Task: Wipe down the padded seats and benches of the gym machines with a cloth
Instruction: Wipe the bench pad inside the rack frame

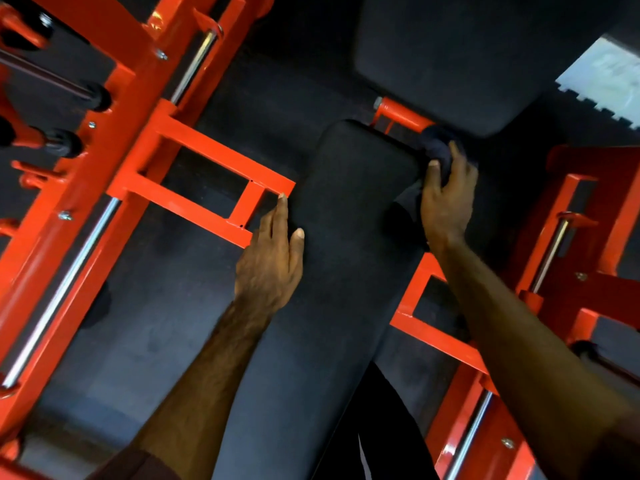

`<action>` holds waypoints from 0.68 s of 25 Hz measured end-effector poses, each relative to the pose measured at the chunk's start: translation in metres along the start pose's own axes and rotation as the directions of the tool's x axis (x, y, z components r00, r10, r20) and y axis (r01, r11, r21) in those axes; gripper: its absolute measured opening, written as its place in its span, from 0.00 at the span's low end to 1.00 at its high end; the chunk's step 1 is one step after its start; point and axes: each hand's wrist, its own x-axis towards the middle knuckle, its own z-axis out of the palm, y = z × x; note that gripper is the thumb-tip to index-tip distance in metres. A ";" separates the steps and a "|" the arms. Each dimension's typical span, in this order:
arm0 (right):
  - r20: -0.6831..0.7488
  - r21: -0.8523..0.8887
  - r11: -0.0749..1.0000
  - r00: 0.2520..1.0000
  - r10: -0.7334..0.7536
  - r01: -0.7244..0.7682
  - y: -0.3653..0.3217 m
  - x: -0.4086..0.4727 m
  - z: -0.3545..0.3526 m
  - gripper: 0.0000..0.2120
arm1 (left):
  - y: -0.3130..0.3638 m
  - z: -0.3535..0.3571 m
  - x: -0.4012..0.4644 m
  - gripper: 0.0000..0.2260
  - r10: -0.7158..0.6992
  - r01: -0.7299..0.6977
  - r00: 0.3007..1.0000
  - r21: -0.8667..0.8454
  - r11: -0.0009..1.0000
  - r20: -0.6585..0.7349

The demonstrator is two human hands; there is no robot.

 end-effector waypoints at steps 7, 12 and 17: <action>0.122 0.281 0.944 0.982 0.142 -0.172 0.019 -0.072 -0.012 0.32 | 0.000 0.002 0.001 0.29 0.015 -0.015 1.000 0.011 1.000 0.009; 0.150 0.075 0.997 0.989 -0.010 -0.002 0.025 -0.032 -0.022 0.27 | -0.005 0.003 0.002 0.28 0.038 -0.038 0.999 0.006 0.999 0.010; 0.285 -0.257 0.882 0.903 -0.322 0.396 0.019 -0.003 -0.027 0.26 | -0.006 0.003 0.003 0.29 0.030 -0.029 0.999 -0.025 0.999 0.028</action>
